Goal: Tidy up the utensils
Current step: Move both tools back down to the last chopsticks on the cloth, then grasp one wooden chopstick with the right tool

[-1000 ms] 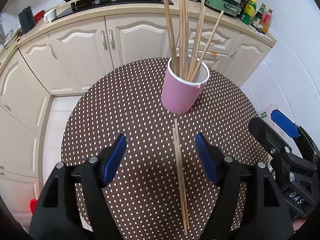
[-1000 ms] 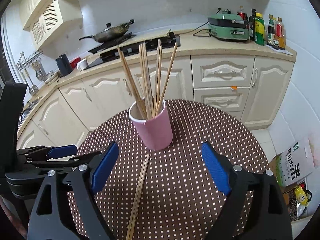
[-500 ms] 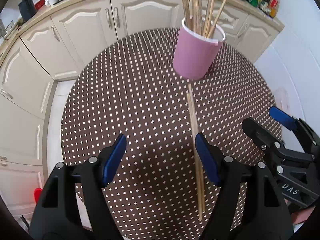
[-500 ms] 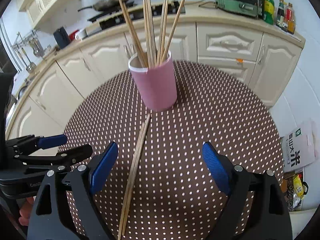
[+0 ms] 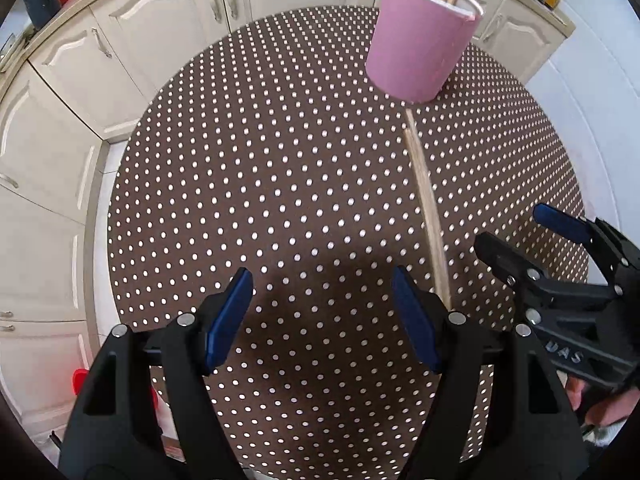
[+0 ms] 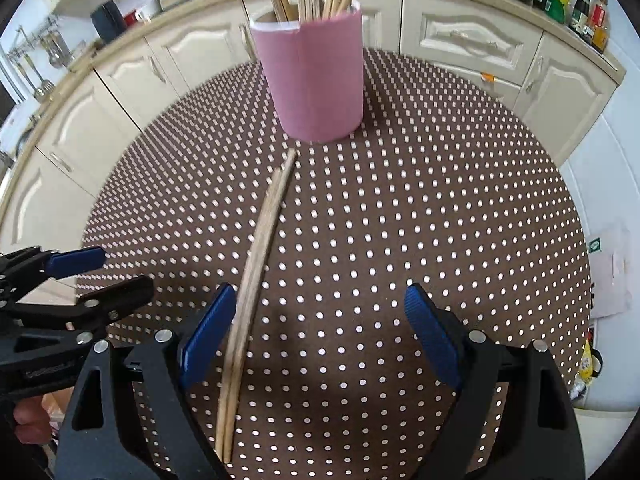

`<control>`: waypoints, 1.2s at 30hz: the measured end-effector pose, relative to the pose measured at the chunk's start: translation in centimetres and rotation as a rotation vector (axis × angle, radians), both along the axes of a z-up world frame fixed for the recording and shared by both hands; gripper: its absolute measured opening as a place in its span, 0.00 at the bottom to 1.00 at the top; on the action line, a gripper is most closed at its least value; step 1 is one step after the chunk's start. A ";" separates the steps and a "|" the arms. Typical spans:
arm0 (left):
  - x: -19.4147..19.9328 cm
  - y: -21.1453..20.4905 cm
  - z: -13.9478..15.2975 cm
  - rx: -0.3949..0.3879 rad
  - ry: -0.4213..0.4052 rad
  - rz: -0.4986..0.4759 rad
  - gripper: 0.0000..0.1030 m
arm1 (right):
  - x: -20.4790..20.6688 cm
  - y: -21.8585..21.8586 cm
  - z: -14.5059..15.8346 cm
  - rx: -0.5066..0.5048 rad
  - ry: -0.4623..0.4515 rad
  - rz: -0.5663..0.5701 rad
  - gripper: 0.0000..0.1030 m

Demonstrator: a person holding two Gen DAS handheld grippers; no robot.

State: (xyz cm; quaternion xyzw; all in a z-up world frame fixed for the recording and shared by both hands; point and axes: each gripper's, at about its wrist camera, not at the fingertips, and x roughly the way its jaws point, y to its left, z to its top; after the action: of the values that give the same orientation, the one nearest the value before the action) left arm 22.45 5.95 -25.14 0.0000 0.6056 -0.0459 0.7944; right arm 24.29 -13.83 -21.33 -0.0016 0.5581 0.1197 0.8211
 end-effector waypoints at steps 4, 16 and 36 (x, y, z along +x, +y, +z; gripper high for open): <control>0.0 0.2 -1.3 0.013 0.044 0.000 0.69 | 0.2 0.8 -1.0 -0.027 0.026 0.012 0.80; 0.5 3.2 -3.3 0.004 0.111 0.067 0.69 | 1.0 2.6 -2.7 -0.098 0.069 -0.007 0.80; 2.9 2.7 -2.7 0.002 0.091 0.067 0.69 | 4.4 4.5 -2.5 -0.094 0.178 -0.094 0.57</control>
State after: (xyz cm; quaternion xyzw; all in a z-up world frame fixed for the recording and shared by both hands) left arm 25.36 8.65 -27.85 -0.0216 0.6407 -0.0185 0.7673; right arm 28.72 -9.36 -23.83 -0.0034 0.6333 0.0542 0.7720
